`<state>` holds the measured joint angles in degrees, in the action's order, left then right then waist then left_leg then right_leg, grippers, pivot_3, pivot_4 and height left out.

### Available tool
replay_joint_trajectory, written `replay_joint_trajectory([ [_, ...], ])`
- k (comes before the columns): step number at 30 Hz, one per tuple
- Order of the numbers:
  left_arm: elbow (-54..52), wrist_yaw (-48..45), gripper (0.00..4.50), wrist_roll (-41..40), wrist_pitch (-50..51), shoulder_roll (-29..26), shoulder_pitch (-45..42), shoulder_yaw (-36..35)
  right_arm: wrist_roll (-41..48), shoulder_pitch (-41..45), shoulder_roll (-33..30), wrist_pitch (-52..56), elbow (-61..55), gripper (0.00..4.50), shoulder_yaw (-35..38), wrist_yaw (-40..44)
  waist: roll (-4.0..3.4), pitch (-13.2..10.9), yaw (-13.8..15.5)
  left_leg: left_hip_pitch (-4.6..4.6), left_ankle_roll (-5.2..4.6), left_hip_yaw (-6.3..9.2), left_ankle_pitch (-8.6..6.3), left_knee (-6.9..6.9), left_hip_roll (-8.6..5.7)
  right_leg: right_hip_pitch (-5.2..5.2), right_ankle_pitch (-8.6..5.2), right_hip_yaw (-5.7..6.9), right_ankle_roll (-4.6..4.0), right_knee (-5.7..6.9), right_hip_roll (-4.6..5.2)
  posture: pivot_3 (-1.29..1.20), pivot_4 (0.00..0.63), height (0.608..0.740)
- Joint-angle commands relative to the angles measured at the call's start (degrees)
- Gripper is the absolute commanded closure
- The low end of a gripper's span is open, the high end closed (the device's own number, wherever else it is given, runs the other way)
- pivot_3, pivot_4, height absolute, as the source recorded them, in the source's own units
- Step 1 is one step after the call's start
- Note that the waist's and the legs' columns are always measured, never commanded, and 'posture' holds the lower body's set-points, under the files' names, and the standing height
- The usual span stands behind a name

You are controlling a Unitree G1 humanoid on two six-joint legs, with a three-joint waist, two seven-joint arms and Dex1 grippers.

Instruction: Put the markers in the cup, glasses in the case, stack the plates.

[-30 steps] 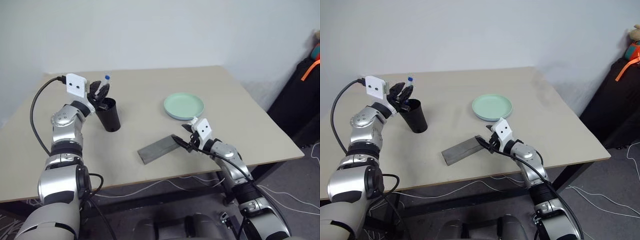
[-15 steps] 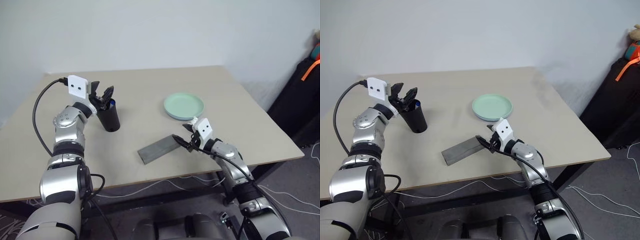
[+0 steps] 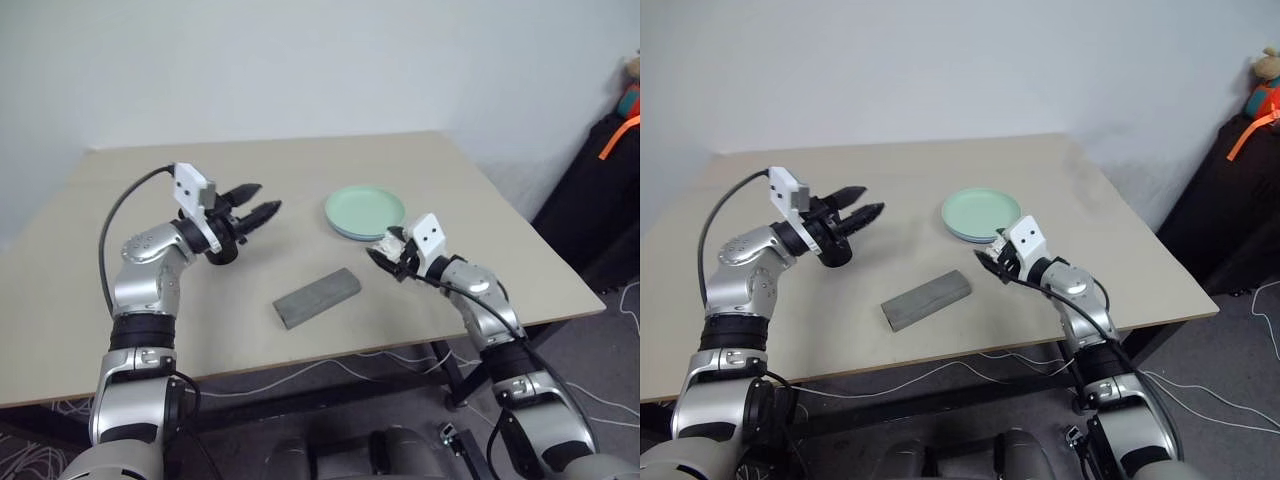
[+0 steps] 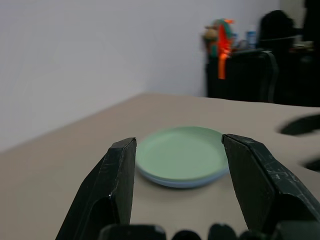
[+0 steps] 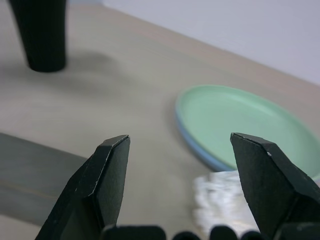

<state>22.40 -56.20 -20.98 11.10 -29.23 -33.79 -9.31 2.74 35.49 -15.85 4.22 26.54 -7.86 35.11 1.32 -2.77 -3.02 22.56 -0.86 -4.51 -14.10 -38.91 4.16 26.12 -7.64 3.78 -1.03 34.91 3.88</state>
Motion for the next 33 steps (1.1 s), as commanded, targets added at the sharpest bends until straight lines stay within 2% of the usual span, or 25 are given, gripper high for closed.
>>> replay_joint_trajectory([
  [1, -6.30, 1.38, 1.65, -0.72, 2.94, 0.96, 3.27, 1.55, -2.01, 6.41, -1.58, -1.91, 8.26, 1.01, 0.96, -0.76, -0.02, 0.00, 0.05, 0.00, -0.01, 0.00, 0.01, 0.00, 0.00, 0.00, -0.02, 0.00, -0.03, 0.00, 0.00, 0.00, 0.000, 0.740],
  [8, -11.08, 4.44, 1.65, -1.03, 4.46, 3.27, 8.36, 2.57, -1.98, 14.32, 0.33, 0.16, 23.53, 1.01, 2.09, -1.30, -0.03, 0.00, 0.03, 0.08, -0.06, 0.03, 0.04, 0.06, 0.00, 0.04, 0.02, 0.00, 0.04, -0.05, -0.04, 0.00, 0.000, 0.740],
  [15, -14.33, 6.19, 1.65, -1.74, 6.42, 3.39, 10.84, 2.36, -2.08, 17.41, 1.80, -0.78, 29.86, 1.01, 3.12, -1.07, -0.07, 0.00, -0.01, 0.05, -0.07, 0.01, 0.05, 0.06, -0.02, 0.04, 0.03, -0.06, 0.05, -0.04, -0.04, 0.00, 0.000, 0.740],
  [22, -15.18, 7.51, 1.65, -1.05, 6.51, 3.47, 12.94, 2.76, -1.43, 16.32, 1.84, -5.25, 26.49, 1.01, 3.59, 1.14, -0.12, -0.01, 0.02, 0.06, -0.07, 0.03, 0.04, 0.07, -0.02, 0.04, 0.02, -0.05, 0.04, -0.04, -0.04, 0.00, 0.000, 0.740],
  [33, -15.22, 8.43, 1.65, -0.56, 6.61, 3.55, 14.26, 3.67, -1.21, 11.53, 1.46, -3.89, 19.85, 1.01, 3.68, 3.06, -0.15, -0.01, 0.03, 0.06, -0.06, 0.03, 0.04, 0.08, -0.02, 0.06, 0.02, -0.04, 0.04, -0.04, -0.03, 0.00, 0.000, 0.740],
])
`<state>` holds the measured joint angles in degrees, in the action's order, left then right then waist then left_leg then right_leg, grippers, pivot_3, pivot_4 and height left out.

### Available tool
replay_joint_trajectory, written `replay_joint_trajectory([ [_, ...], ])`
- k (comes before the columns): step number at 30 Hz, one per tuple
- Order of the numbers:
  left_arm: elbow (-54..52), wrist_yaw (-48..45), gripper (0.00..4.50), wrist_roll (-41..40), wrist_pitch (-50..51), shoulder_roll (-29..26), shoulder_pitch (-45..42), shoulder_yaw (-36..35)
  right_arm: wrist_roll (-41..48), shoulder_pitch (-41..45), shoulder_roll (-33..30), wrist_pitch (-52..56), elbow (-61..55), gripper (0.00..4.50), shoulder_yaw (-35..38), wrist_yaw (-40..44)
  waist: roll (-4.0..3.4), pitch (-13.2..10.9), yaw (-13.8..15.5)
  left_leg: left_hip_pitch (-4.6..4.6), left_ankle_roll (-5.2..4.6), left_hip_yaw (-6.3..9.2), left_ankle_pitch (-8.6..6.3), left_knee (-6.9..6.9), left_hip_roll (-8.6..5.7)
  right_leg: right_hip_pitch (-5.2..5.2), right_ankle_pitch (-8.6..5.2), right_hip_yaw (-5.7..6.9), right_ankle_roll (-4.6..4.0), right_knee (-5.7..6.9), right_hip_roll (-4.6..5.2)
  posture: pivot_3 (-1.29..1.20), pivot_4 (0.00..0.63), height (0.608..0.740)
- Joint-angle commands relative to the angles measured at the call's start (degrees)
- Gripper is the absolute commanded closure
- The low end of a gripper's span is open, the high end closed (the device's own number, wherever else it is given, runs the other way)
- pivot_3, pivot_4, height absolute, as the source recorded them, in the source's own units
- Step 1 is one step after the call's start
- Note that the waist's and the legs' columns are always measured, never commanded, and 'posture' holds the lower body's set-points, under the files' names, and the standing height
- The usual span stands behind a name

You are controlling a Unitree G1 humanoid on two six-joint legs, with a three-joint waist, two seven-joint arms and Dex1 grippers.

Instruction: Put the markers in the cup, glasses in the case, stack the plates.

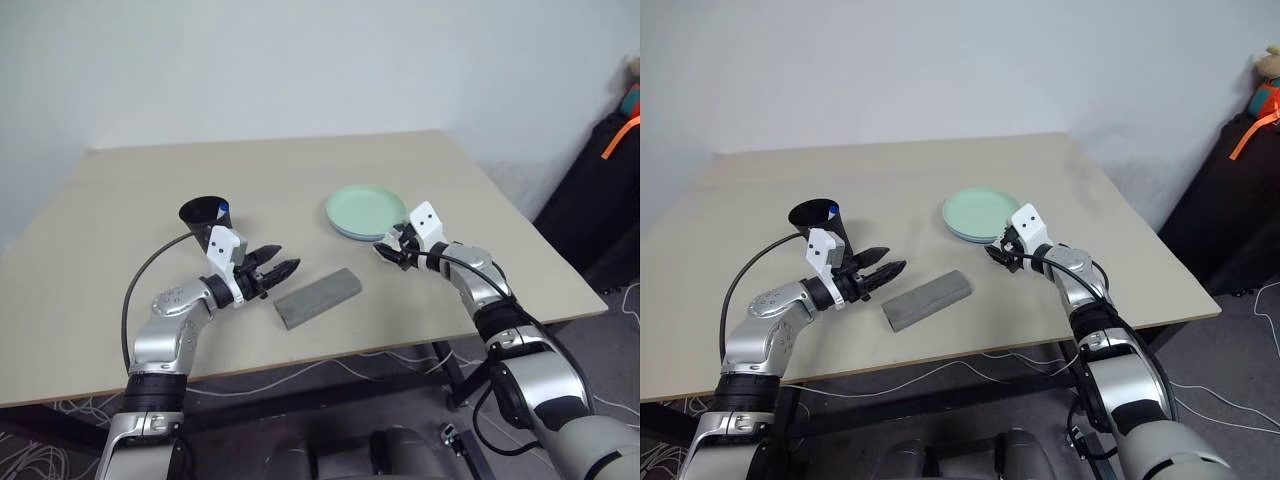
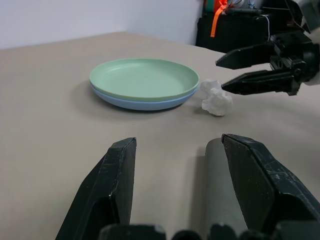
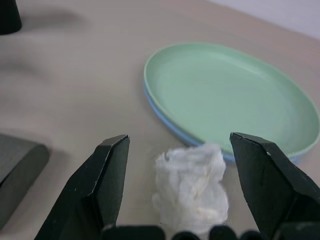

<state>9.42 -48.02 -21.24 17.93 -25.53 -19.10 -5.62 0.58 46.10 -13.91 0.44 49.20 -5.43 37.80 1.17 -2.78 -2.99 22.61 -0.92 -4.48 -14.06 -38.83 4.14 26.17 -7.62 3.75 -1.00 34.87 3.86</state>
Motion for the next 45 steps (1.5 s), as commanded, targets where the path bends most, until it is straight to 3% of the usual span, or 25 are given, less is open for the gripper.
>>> replay_joint_trajectory([
  [1, -2.23, 0.27, 1.65, -0.28, -0.21, -0.17, -0.40, 0.03, 0.95, 0.90, -0.41, -0.08, -2.73, 1.01, 1.27, 0.30, 0.00, 0.00, -0.01, 0.00, 0.00, 0.00, 0.00, 0.00, 0.00, 0.00, 0.00, 0.00, 0.00, 0.01, 0.00, 0.00, 0.000, 0.740],
  [12, -3.37, 0.65, 1.65, -0.30, 0.37, -0.34, 0.54, 0.32, -0.65, 5.90, 2.14, 0.64, 10.42, 1.01, 1.67, -4.83, -0.03, 0.00, -0.01, 0.00, 0.00, 0.00, 0.00, 0.02, 0.00, 0.03, 0.00, -0.01, 0.00, 0.00, -0.01, 0.00, 0.000, 0.740],
  [15, -3.87, 0.97, 1.60, -0.37, 0.53, -0.50, 0.97, 0.16, -0.12, 6.30, 2.47, -0.40, 11.14, 1.61, 2.07, -3.49, -0.03, 0.00, -0.01, 0.01, 0.00, 0.00, 0.00, 0.03, 0.00, 0.02, 0.00, -0.01, 0.00, -0.03, -0.01, 0.00, 0.000, 0.740],
  [23, -4.59, 1.72, 1.60, -0.45, 0.78, -0.70, 1.86, -0.22, 1.15, 8.35, 1.68, -3.46, 7.44, 4.49, 4.14, -1.81, -0.06, -0.01, -0.01, 0.01, 0.00, 0.00, 0.00, 0.05, 0.00, 0.04, 0.00, -0.01, 0.00, -0.02, -0.01, 0.00, 0.000, 0.740],
  [27, -4.24, 1.65, 1.60, -0.48, 0.83, -0.76, 1.72, -0.07, 1.61, 11.31, 2.06, -4.11, 7.76, 4.49, 5.46, -2.62, -0.09, -0.03, -0.01, 0.00, 0.00, 0.01, 0.00, 0.05, 0.00, 0.04, 0.00, -0.01, 0.00, -0.01, -0.01, 0.00, 0.000, 0.740],
  [34, -2.94, 1.41, 1.60, 0.29, 0.25, -0.11, 0.80, 1.23, -2.28, 19.86, 4.99, -6.94, 20.01, 4.49, 4.81, -10.62, -0.11, -0.03, -0.07, 0.00, 0.00, 0.01, 0.00, 0.16, 0.00, 0.10, -0.01, -0.01, -0.01, -0.03, -0.03, 0.00, 0.000, 0.740],
  [43, -4.65, 2.64, 1.60, -0.05, 0.14, 0.25, 2.46, 1.18, -3.98, 21.91, 6.75, -7.50, 25.25, 4.49, 5.43, -14.10, -0.12, -0.03, -0.05, 0.06, -0.01, 0.00, 0.00, 0.18, -0.10, 0.11, -0.01, -0.08, 0.01, -0.12, 0.04, 0.00, 0.000, 0.740],
  [45, -5.29, 3.04, 1.60, -0.11, 0.15, 0.37, 3.27, 1.12, -3.73, 21.66, 6.66, -7.28, 25.49, 4.07, 5.84, -13.58, -0.12, -0.03, -0.05, 0.03, -0.02, 0.01, 0.01, 0.20, -0.09, 0.10, -0.01, -0.07, 0.01, -0.10, 0.01, 0.00, 0.000, 0.740],
])
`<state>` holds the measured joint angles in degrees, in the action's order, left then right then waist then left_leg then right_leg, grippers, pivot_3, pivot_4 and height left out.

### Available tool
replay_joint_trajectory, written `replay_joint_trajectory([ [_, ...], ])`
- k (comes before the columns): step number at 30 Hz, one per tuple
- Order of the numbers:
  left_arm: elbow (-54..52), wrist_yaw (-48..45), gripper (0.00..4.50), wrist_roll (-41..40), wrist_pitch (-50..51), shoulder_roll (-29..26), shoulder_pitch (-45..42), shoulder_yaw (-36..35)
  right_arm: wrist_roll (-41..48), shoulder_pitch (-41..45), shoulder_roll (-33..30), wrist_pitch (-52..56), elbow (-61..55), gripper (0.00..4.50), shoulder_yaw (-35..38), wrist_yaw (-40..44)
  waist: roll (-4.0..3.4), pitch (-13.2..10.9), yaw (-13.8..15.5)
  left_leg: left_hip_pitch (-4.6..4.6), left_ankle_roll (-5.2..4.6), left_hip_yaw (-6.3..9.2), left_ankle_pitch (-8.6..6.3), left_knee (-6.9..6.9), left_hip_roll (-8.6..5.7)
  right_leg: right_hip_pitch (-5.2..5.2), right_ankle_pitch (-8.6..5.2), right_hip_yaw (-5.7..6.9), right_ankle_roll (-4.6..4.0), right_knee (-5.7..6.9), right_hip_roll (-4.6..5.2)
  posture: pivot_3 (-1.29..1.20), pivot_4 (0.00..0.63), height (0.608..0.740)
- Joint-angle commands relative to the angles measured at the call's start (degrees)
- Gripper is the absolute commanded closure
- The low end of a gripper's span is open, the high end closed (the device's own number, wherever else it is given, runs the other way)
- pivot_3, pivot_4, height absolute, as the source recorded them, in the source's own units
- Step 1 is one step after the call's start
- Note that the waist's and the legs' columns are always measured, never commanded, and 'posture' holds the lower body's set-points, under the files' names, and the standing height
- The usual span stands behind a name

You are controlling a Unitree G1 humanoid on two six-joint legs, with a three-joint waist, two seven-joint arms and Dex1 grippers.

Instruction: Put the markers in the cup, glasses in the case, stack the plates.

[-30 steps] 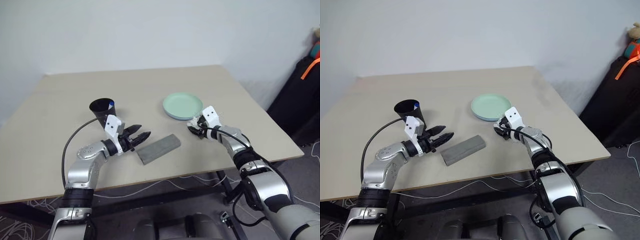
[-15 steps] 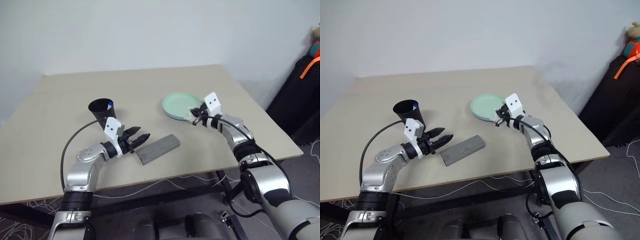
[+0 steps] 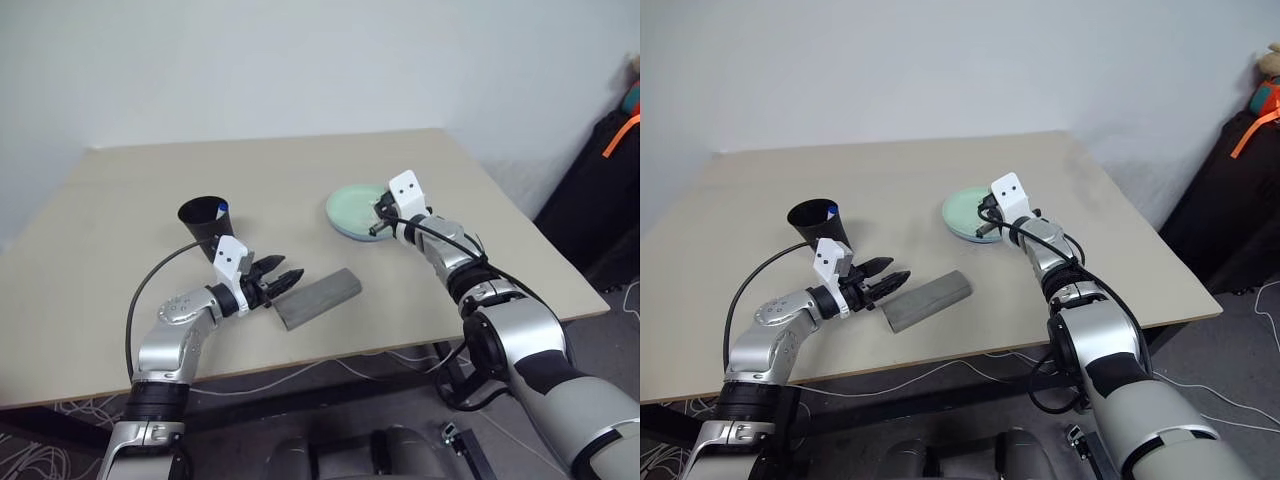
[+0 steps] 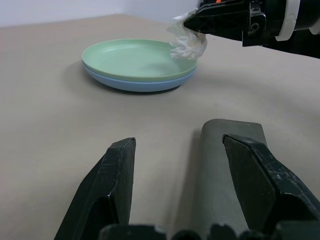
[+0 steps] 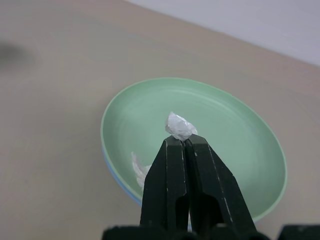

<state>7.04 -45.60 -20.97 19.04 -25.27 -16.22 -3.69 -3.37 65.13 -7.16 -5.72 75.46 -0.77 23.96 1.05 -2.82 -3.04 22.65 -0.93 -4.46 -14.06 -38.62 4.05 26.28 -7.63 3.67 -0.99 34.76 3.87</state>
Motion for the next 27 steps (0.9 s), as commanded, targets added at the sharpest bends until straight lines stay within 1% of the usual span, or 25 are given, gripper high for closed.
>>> replay_joint_trajectory([
  [1, -3.29, 0.81, 1.60, -0.46, -0.86, 0.20, 0.74, -0.83, 0.53, 2.49, -0.08, -1.26, -0.76, 3.84, 1.57, 0.43, 0.00, 0.00, -0.03, 0.00, 0.00, 0.01, 0.00, 0.01, 0.00, 0.00, 0.00, 0.00, 0.00, 0.01, -0.01, 0.00, 0.000, 0.740],
  [2, -3.62, 0.97, 1.60, -0.50, -0.77, 0.28, 0.99, -0.80, 0.76, 2.38, -0.07, -1.54, -0.81, 3.57, 1.92, 0.32, -0.01, 0.00, -0.04, -0.01, 0.00, 0.01, 0.00, 0.01, 0.01, 0.00, 0.00, 0.00, 0.00, 0.01, -0.01, 0.00, 0.000, 0.740],
  [3, -3.82, 1.07, 1.60, -0.54, -0.69, 0.33, 1.13, -0.78, 0.95, 2.32, -0.04, -1.71, -0.86, 3.16, 2.28, 0.12, -0.01, 0.00, -0.04, -0.02, 0.00, 0.01, 0.00, 0.01, 0.01, 0.00, 0.00, 0.00, 0.00, 0.02, -0.01, 0.00, 0.000, 0.740],
  [6, -3.75, 1.20, 1.60, -0.58, -0.59, 0.41, 0.97, -0.67, 1.17, 2.13, 0.03, -2.92, -1.15, 2.21, 3.18, -0.62, -0.01, 0.00, -0.03, -0.02, 0.00, 0.03, 0.00, 0.00, 0.00, 0.00, 0.00, 0.00, 0.00, 0.03, -0.01, 0.00, 0.000, 0.740],
  [10, -3.47, 1.14, 1.60, -0.53, -0.51, 0.56, 0.36, -0.29, 1.17, 1.78, -0.25, -4.30, -1.40, 2.21, 3.92, -1.86, -0.01, 0.00, 0.00, -0.02, 0.00, 0.04, 0.00, 0.00, 0.00, -0.01, 0.00, 0.01, 0.00, 0.02, -0.01, 0.00, 0.000, 0.740],
  [16, -3.45, 1.08, 1.60, -0.40, -0.52, 0.62, -0.02, 0.02, 1.92, -0.25, -1.74, -5.81, -2.82, 2.21, 4.80, 1.52, -0.01, 0.00, 0.01, -0.01, 0.00, 0.04, 0.00, 0.01, 0.00, -0.01, 0.00, 0.00, 0.00, 0.00, -0.01, 0.00, 0.000, 0.740],
  [19, -4.16, 1.10, 1.60, -0.62, -0.15, 0.32, 0.10, -0.18, 4.03, -3.75, -3.06, -6.66, -6.17, 2.21, 5.51, 8.79, -0.01, 0.00, 0.02, -0.02, 0.00, 0.05, 0.00, 0.00, -0.01, -0.03, 0.00, 0.00, 0.00, -0.01, -0.01, 0.00, 0.000, 0.740],
  [21, -4.47, 0.86, 1.60, -0.72, -0.14, -0.36, 0.59, -0.71, 6.07, -8.56, -3.69, -7.08, -12.48, 2.21, 4.84, 17.11, 0.00, 0.00, 0.06, -0.01, 0.00, 0.07, 0.00, 0.01, -0.01, -0.05, 0.00, 0.02, 0.00, -0.03, -0.01, 0.00, 0.000, 0.740],
  [22, -4.71, 0.92, 1.60, -0.69, -0.09, -0.46, 0.79, -0.78, 6.86, -10.29, -3.97, -6.94, -15.01, 2.21, 4.60, 19.73, 0.00, 0.00, 0.05, -0.02, 0.00, 0.09, 0.00, 0.00, -0.01, -0.06, 0.00, 0.02, 0.01, -0.02, -0.01, 0.00, 0.000, 0.740],
  [24, -5.47, 1.49, 1.60, -0.75, -0.46, -0.33, 1.39, -1.22, 8.99, -14.92, -4.77, -5.17, -22.39, 2.21, 4.10, 24.75, -0.02, 0.00, 0.03, -0.01, 0.00, 0.09, 0.00, 0.01, -0.01, -0.05, 0.00, 0.01, 0.01, -0.03, -0.01, 0.00, 0.000, 0.740],
  [27, -8.21, 3.28, 1.60, -1.92, -2.00, 0.39, 3.36, -3.63, 14.75, -25.81, -7.51, 3.93, -40.63, 2.21, 2.94, 33.57, -0.06, -0.02, 0.06, -0.02, 0.00, 0.10, 0.00, 0.00, -0.01, -0.03, -0.01, 0.01, 0.01, 0.00, -0.01, 0.00, 0.000, 0.740],
])
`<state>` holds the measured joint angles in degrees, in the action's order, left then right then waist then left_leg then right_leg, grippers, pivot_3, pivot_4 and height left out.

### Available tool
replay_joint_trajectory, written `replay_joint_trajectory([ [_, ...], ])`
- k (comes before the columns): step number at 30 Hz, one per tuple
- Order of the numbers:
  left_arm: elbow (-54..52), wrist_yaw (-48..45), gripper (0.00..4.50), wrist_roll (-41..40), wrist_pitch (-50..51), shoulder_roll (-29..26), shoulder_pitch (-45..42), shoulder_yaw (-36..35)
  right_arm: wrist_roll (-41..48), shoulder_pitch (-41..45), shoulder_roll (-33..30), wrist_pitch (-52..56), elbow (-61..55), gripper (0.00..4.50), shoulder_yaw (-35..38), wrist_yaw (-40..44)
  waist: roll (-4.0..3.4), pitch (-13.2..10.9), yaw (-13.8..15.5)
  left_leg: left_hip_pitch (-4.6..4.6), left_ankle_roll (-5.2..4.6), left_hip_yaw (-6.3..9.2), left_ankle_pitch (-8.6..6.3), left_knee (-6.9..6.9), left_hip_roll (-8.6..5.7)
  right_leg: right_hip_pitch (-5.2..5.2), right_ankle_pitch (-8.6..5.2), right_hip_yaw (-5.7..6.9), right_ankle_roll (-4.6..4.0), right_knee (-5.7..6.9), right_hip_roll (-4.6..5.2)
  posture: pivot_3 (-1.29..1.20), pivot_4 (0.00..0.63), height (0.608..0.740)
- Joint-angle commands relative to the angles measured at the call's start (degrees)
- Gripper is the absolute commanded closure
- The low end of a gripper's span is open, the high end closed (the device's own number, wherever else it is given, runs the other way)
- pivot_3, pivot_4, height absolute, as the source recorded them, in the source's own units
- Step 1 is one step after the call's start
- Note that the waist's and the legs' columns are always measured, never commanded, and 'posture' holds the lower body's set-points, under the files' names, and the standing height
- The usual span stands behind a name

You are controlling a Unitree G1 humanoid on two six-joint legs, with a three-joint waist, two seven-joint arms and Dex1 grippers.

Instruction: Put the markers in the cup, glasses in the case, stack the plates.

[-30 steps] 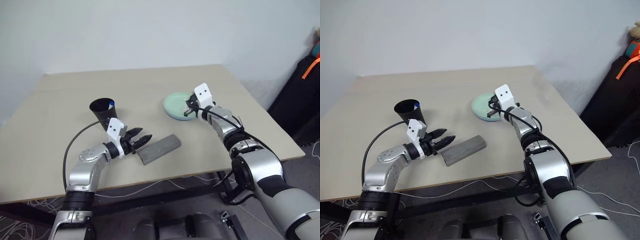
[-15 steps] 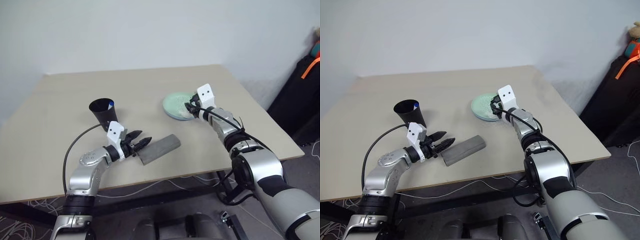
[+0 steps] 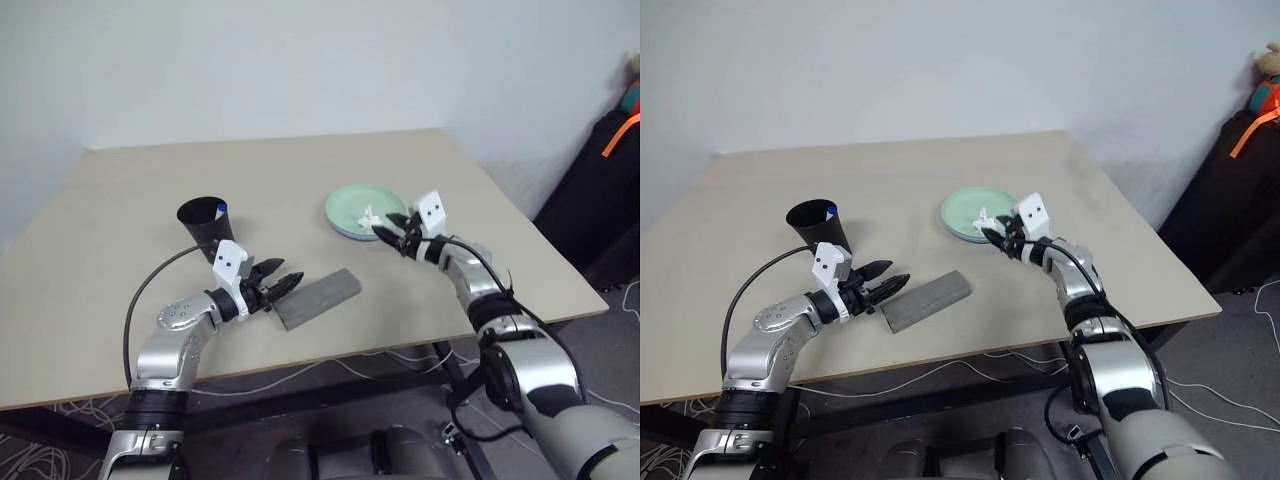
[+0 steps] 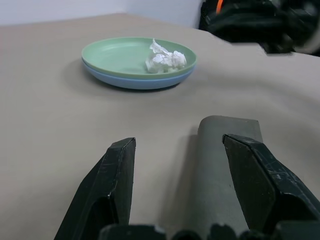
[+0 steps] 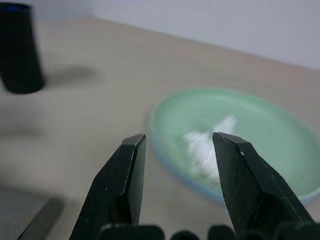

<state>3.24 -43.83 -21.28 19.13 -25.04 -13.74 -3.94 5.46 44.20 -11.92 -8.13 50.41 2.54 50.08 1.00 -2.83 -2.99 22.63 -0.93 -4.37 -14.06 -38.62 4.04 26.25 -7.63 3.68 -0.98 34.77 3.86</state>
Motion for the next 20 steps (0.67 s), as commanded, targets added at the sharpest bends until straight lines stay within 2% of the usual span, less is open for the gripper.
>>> replay_joint_trajectory([
  [1, -5.35, 2.23, 1.60, -2.04, -2.56, 0.50, 1.48, -4.30, 7.54, -7.91, -4.05, 9.50, -20.89, 2.21, -0.76, 9.47, -0.03, 0.00, 0.02, 0.01, 0.00, 0.01, 0.00, 0.00, 0.00, 0.00, 0.00, 0.00, 0.00, 0.00, 0.01, 0.00, 0.000, 0.740],
  [6, -7.93, 3.59, 1.60, -3.42, -3.05, 0.89, 3.47, -6.98, 11.65, -14.90, -9.76, 19.11, -34.90, 2.21, -1.28, 13.06, -0.08, -0.03, 0.02, -0.03, 0.25, -0.02, -0.14, -0.06, -0.03, 0.00, -0.08, 0.02, -0.14, 0.03, 0.08, 0.00, 0.000, 0.740],
  [20, -6.52, 1.70, 1.60, -3.17, -4.68, -3.10, 9.61, -9.85, 11.29, -19.34, -11.63, 20.17, -37.58, 2.21, -1.37, 8.65, -0.15, -0.08, 0.28, -0.05, 0.29, 0.26, -0.17, 0.00, -0.04, 0.06, -0.09, 0.35, -0.15, -0.03, 0.09, 0.00, 0.000, 0.740],
])
